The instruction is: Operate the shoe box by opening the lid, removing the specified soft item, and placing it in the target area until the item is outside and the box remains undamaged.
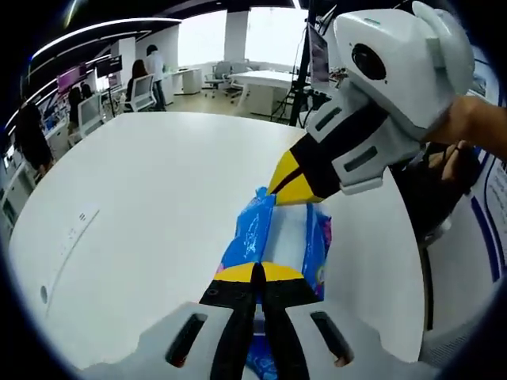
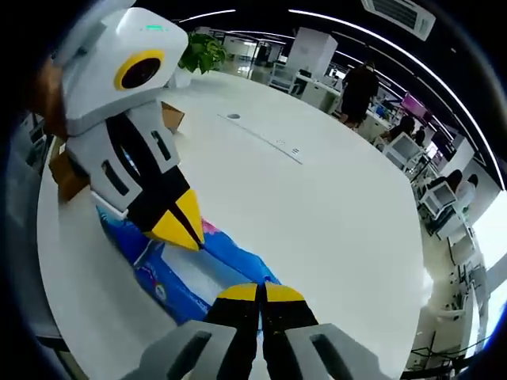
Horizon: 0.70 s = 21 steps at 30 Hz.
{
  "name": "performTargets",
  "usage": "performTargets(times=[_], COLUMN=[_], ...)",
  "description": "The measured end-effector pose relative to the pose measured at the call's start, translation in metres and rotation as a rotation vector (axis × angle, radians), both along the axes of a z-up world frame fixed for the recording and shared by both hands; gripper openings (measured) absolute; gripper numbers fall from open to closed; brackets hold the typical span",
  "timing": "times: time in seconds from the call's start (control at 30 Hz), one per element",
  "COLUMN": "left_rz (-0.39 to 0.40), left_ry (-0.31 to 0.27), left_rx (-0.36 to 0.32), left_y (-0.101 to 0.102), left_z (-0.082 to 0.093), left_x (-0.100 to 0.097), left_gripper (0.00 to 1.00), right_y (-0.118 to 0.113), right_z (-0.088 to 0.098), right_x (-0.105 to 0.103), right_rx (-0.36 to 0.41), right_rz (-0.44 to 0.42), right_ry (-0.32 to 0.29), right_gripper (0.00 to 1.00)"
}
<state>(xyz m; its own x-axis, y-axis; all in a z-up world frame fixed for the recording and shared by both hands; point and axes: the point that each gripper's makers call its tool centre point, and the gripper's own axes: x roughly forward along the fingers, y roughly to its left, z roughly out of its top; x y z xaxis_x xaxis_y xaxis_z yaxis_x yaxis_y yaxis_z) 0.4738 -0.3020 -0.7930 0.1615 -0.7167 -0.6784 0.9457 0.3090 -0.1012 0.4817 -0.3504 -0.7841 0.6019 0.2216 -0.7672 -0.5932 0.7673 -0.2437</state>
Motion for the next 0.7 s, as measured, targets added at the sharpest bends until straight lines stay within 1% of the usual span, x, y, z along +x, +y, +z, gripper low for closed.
performTargets(times=[0.07, 0.17, 0.53, 0.63, 0.7], left_rz=[0.000, 0.016, 0.018, 0.022, 0.015], left_ry=[-0.002, 0.015, 0.013, 0.008, -0.003], left_rx=[-0.002, -0.012, -0.015, -0.015, -0.011], left_y=[-0.0004, -0.0011, -0.0002, 0.0002, 0.0006], left_z=[0.0004, 0.0005, 0.0012, 0.0014, 0.0018], left_x=[0.0001, 0.0005, 0.0026, 0.0041, 0.0047], left_gripper=[0.00, 0.00, 0.00, 0.00, 0.00], right_y=[-0.0013, -0.0027, -0.0030, -0.0028, -0.0028], right_z=[-0.0009, -0.0022, -0.0039, -0.0047, -0.0080], right_x=[0.0004, 0.0015, 0.0050, 0.0052, 0.0019], right_rx=[-0.001, 0.002, 0.006, 0.008, -0.001], right_rz=[-0.003, -0.014, -0.025, -0.032, -0.029], right_ry=[-0.001, -0.005, -0.013, -0.010, 0.007], right_gripper=[0.00, 0.00, 0.00, 0.00, 0.00])
